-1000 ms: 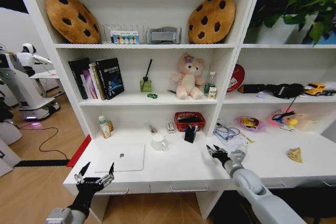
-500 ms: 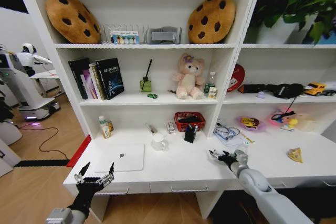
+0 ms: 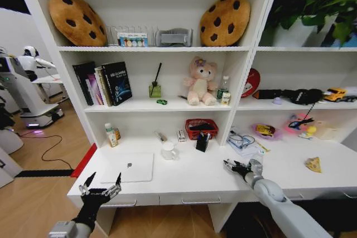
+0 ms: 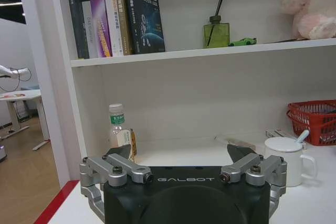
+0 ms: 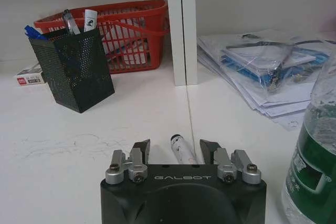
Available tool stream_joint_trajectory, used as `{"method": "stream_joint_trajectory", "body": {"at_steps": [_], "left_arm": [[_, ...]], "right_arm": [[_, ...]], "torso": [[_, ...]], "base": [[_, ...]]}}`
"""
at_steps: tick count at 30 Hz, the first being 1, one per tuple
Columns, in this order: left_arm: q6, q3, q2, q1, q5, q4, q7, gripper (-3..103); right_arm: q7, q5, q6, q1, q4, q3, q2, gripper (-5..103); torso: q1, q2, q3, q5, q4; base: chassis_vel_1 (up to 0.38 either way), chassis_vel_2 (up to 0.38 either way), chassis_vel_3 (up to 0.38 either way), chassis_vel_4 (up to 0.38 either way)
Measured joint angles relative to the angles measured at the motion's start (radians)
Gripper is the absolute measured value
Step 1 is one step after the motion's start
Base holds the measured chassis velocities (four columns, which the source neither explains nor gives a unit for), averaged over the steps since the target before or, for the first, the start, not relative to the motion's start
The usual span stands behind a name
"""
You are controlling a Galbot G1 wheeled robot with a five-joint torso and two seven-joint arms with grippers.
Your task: Organize the objects on the table.
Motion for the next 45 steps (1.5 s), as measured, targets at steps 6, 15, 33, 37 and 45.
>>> {"method": "stream_joint_trajectory", "body": {"at_steps": [6, 15, 33, 37, 45], "left_arm": [[0.0, 0.0, 0.0, 0.0, 0.0, 0.0, 0.0, 100], [0.0, 0.0, 0.0, 0.0, 0.0, 0.0, 0.0, 100], [0.0, 0.0, 0.0, 0.0, 0.0, 0.0, 0.0, 100], [0.0, 0.0, 0.0, 0.0, 0.0, 0.0, 0.0, 100], [0.0, 0.0, 0.0, 0.0, 0.0, 0.0, 0.0, 100]], "right_arm": [[-0.004, -0.004, -0.009, -0.002, 0.007, -0.001, -0.002, 32], [0.002, -0.006, -0.009, -0.018, 0.033, 0.009, -0.001, 12], [-0.071, -0.32, 0.544, 0.244, -0.075, -0.123, 0.093, 12], [-0.038, -0.396, 0.755, 0.405, -0.276, -0.205, 0.169, 12], [-0.012, -0.443, 0.896, 0.532, -0.474, -0.288, 0.301, 12]], "torso": [[0.0, 0.0, 0.0, 0.0003, 0.0001], [0.0, 0.0, 0.0, 0.0004, 0.0], [0.0, 0.0, 0.0, 0.0005, -0.0002], [0.0, 0.0, 0.0, 0.0001, 0.0003], [0.0, 0.0, 0.0, 0.0002, 0.0]], "base": [[0.0, 0.0, 0.0, 0.0], [0.0, 0.0, 0.0, 0.0], [0.0, 0.0, 0.0, 0.0], [0.0, 0.0, 0.0, 0.0], [0.0, 0.0, 0.0, 0.0]]}}
